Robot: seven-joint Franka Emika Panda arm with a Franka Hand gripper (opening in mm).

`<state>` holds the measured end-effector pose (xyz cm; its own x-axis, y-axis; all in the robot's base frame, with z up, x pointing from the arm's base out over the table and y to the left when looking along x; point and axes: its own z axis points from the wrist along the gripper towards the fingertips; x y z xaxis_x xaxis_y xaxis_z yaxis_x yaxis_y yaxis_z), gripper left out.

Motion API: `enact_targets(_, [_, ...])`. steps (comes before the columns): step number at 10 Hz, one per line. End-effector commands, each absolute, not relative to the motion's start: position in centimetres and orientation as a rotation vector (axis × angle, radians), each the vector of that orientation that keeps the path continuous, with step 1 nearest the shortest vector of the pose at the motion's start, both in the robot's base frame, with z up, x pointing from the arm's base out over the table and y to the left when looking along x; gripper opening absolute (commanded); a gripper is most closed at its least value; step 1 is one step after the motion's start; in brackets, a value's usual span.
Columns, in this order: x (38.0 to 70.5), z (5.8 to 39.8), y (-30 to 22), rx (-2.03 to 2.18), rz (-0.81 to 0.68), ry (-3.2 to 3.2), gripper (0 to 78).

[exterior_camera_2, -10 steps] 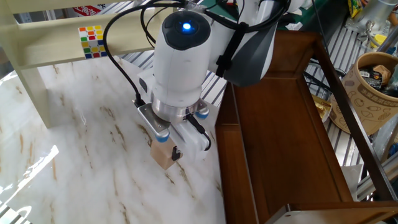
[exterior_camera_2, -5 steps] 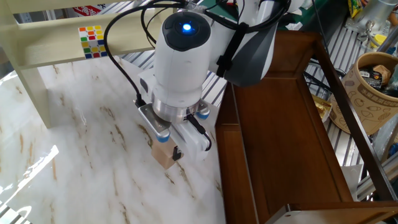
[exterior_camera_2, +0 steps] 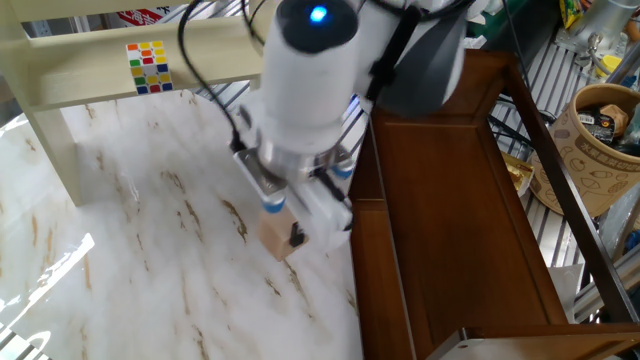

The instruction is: Put the object on the shelf

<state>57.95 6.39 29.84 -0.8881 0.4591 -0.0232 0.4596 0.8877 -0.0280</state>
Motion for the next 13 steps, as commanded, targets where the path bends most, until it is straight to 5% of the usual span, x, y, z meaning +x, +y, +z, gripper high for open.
enact_targets(1, [55.7, 33.0, 9.4, 0.848, -0.047, 3.035, 1.4])
enact_targets(13, [51.3, 37.7, 13.0, 0.973, -0.015, 3.050, 1.4])
